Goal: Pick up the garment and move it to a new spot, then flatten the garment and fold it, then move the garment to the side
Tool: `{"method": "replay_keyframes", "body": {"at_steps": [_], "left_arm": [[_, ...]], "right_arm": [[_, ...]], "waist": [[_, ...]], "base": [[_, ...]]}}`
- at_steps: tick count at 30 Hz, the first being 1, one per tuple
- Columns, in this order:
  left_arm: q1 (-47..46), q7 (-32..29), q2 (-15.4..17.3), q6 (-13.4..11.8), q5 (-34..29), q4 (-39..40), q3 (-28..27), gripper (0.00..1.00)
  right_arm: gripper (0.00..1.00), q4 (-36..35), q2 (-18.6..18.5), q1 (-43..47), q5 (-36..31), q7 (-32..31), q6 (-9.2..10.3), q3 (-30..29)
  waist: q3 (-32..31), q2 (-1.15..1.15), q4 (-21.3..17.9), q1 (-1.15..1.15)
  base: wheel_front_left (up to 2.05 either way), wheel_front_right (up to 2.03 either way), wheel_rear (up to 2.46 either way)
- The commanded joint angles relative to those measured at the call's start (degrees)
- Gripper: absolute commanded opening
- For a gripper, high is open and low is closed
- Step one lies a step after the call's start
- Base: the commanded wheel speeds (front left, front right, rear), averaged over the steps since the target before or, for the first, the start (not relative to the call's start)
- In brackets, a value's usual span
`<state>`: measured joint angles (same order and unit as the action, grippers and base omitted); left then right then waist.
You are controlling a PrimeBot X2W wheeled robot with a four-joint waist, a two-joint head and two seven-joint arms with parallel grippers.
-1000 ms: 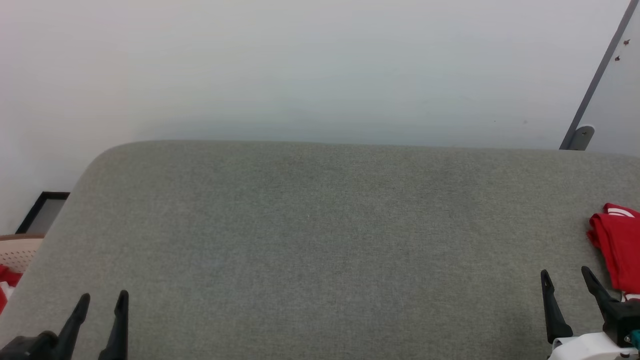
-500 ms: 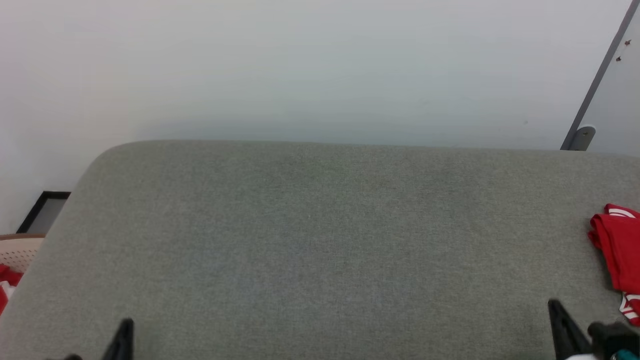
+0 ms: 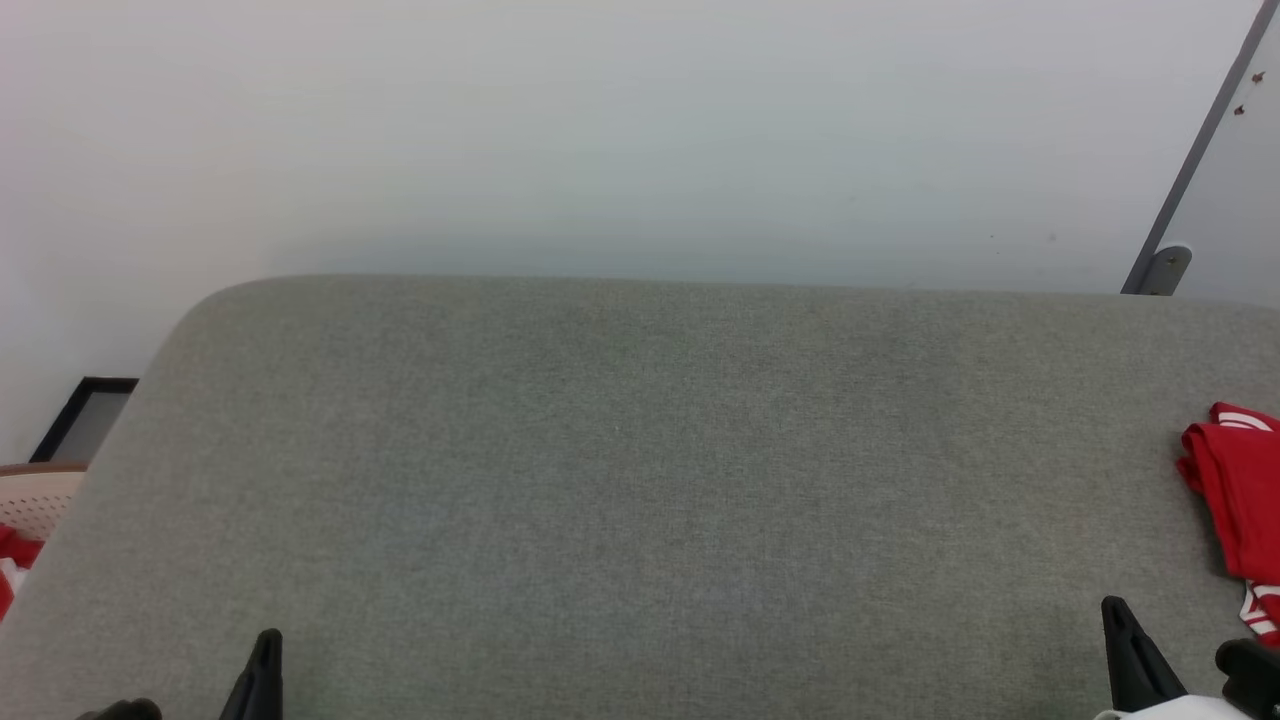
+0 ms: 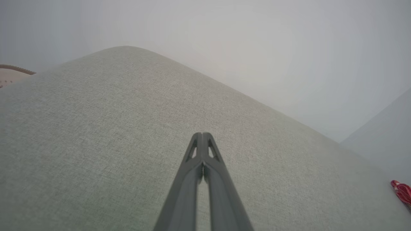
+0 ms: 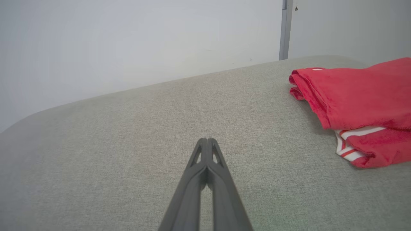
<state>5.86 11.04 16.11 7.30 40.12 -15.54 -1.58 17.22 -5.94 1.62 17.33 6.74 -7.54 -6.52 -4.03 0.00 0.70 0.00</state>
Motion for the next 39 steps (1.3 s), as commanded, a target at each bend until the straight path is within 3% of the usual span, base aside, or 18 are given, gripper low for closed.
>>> {"method": "replay_keyframes", "body": {"at_steps": [1, 23, 39], "left_arm": [[-1.69, -0.49, 0.18, 0.04, 2.15, 0.94, -0.61, 0.0], [-4.89, -5.5, -3.73, 0.1, 16.91, 1.2, -1.94, 0.0], [-6.67, -8.37, -5.94, 0.14, 25.15, 1.34, -2.68, 0.0]], "right_arm": [[0.0, -1.15, -0.03, -1.9, 3.02, -0.43, 0.01, 0.08], [0.0, -1.93, 0.87, -3.75, 24.26, -4.16, 0.03, 0.13], [0.0, -2.28, 1.39, -4.83, 36.05, -6.29, 0.04, 0.09]], "waist": [[0.07, 0.0, -0.01, 0.0], [0.9, 0.0, -0.15, 0.0], [1.47, 0.0, -0.24, 0.0]], "base": [[0.0, 0.0, 0.0], [0.0, 0.0, 0.0], [0.0, 0.0, 0.0]]}}
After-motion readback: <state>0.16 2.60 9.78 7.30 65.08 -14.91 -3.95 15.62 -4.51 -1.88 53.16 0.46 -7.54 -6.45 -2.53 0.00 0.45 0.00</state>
